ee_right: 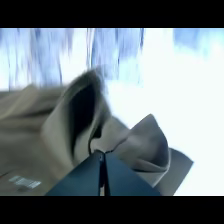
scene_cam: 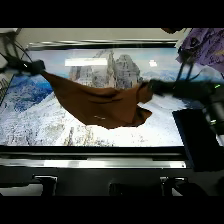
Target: Fold the clothes and pants, and hang the long-sleeved shirts on hangers.
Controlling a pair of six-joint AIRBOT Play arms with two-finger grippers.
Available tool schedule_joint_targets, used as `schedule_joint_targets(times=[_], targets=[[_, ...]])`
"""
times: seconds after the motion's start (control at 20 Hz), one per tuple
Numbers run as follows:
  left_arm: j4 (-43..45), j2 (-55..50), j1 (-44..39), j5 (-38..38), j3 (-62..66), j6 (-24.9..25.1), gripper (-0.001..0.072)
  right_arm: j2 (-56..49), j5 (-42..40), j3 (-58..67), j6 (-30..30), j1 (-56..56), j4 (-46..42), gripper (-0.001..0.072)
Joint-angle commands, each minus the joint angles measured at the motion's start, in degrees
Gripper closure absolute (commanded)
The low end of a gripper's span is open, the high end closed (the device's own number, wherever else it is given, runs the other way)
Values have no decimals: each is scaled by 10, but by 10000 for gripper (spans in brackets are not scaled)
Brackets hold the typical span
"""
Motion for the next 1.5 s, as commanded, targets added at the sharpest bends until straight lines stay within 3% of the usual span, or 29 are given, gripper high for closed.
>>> schedule_joint_targets(times=[0.0,0.15,0.35,0.6,0.8,1.05,1.3,1.45], targets=[[106,56,1,-17,150,-1,694,29,-96,228,28,0,-174,686],[118,167,1,-6,139,-28,694,75,-151,340,28,0,-201,686],[122,306,1,-7,79,-64,693,162,-170,366,53,0,-206,686],[121,339,1,-15,73,-96,693,151,-241,365,88,0,-206,686],[95,254,1,-68,53,-89,693,31,-274,365,87,0,-206,686],[41,51,0,-80,13,-58,692,-198,-277,365,81,0,-202,686],[32,-173,-12,-75,12,-60,691,-419,-234,365,81,1,-144,686],[-5,-242,-19,-76,13,-60,691,-480,-202,365,89,1,-103,686]])
